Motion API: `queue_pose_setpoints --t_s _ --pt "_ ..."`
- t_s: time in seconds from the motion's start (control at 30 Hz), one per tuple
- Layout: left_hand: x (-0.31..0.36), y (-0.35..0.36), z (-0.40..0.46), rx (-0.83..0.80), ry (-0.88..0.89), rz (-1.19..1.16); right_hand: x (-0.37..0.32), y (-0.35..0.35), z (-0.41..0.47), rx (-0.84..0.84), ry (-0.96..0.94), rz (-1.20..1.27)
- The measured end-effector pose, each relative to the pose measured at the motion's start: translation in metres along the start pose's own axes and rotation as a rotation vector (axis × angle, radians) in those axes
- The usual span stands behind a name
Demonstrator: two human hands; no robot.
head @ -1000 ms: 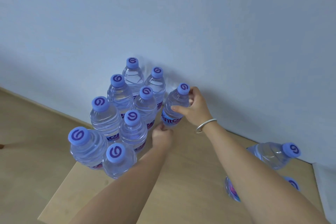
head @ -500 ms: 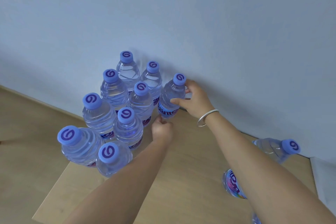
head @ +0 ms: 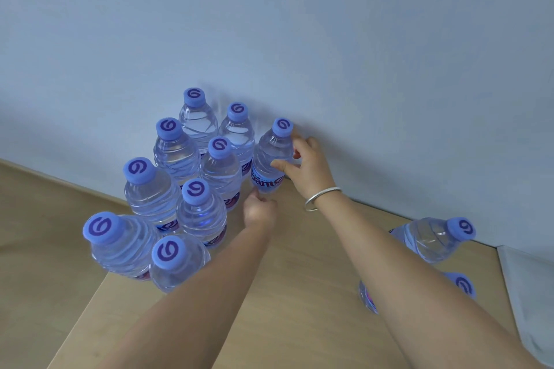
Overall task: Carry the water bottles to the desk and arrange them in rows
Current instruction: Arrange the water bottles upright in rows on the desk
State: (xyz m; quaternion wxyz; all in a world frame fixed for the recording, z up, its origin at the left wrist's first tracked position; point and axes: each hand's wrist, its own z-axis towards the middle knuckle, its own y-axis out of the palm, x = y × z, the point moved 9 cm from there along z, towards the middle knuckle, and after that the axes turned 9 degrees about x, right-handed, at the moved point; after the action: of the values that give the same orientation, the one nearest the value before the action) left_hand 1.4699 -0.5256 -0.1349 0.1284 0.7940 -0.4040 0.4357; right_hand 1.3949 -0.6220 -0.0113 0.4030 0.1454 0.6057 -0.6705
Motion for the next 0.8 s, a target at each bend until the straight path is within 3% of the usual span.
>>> queue_pose_setpoints --t_s 0.17,0.27,0.53,0.67,0.7,0.8 --pt "0.007 -0.002 -0.017 -0.005 0.062 0.108 0.004 0.003 -0.020 -0.097 0.082 0.030" --pt "0.009 0.002 -0.031 -0.051 0.119 0.160 0.007 -0.012 -0.050 -0.058 0.141 0.048" --pt "0.006 0.020 -0.068 -0.172 0.242 0.278 0.004 -0.158 -0.100 0.400 0.223 -0.137" --pt "0.001 0.026 -0.088 -0.221 0.232 0.261 0.041 -0.247 -0.118 0.636 0.426 -0.283" --pt "-0.001 0.028 -0.092 -0.236 0.233 0.254 0.056 -0.256 -0.122 0.612 0.525 -0.303" --pt "-0.005 0.030 -0.103 -0.279 0.240 0.263 0.091 -0.237 -0.133 0.335 0.770 -0.244"
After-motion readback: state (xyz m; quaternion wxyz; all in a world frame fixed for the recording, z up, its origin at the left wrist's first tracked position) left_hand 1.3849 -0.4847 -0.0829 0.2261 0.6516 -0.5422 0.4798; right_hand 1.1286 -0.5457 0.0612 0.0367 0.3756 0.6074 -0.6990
